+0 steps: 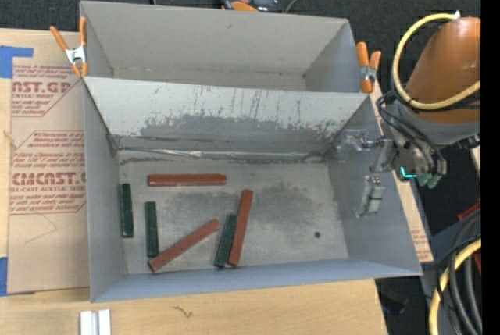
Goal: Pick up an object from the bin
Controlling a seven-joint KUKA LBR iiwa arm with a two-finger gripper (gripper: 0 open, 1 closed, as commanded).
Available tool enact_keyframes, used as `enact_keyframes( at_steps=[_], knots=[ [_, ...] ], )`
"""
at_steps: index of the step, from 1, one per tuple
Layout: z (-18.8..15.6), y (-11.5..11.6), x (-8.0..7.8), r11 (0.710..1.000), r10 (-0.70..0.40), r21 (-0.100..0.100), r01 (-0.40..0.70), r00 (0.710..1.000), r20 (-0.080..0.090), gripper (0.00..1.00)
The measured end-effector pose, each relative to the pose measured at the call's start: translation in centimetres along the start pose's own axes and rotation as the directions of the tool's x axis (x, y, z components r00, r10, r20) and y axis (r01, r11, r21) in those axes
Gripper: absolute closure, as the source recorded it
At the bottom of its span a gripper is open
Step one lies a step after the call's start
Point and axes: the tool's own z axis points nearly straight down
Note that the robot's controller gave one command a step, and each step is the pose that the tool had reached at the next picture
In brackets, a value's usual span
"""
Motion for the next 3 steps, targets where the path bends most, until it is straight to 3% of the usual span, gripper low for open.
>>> enact_keyframes(
  at_steps=[1,2,3],
  knots=[
    [16.8,9.1,0.8,0.956,-0.295,-0.001,0.295,0.956,0.0,0.0],
    [14.8,16.5,0.1,0.975,-0.224,-0.003,0.224,0.975,0.009,0.0],
    [17.2,18.8,3.2,0.847,-0.531,0.009,0.531,0.847,0.017,0.0]
  ],
)
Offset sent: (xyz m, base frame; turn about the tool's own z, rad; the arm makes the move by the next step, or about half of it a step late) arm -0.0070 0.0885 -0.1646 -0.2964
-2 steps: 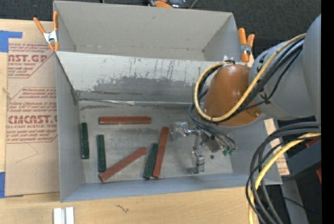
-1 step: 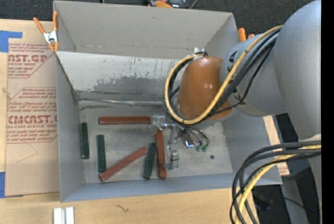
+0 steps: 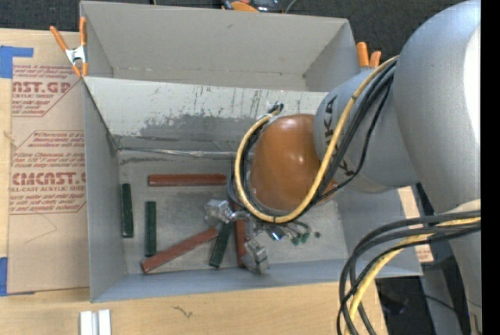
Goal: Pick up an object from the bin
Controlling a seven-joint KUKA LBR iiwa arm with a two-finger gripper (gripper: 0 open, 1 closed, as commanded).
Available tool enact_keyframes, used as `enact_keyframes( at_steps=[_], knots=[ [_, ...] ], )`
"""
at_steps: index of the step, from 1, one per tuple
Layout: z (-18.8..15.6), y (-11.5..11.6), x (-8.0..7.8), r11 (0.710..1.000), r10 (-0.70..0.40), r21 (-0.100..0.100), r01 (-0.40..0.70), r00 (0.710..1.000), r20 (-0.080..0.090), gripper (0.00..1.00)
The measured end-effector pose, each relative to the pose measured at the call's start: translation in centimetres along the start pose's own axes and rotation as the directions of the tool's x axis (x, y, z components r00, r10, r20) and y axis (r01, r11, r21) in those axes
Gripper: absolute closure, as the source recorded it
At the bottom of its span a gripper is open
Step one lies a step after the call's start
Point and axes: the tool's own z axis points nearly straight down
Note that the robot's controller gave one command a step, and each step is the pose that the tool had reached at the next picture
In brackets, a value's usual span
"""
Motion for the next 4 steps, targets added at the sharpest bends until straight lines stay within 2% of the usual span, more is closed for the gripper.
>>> enact_keyframes(
  at_steps=[1,2,3,4],
  knots=[
    [-0.1,0.2,0.2,1.0,0.001,-0.005,-0.001,1.0,-0.012,1.0],
    [-0.1,-0.9,-0.6,0.615,-0.789,-0.009,0.789,0.615,0.003,1.0],
    [-15.2,-0.5,-2.9,0.675,-0.737,-0.005,0.737,0.675,0.001,1.0],
    [-16.4,-0.2,-6.3,0.453,-0.891,-0.011,0.891,0.453,0.003,1.0]
  ],
)
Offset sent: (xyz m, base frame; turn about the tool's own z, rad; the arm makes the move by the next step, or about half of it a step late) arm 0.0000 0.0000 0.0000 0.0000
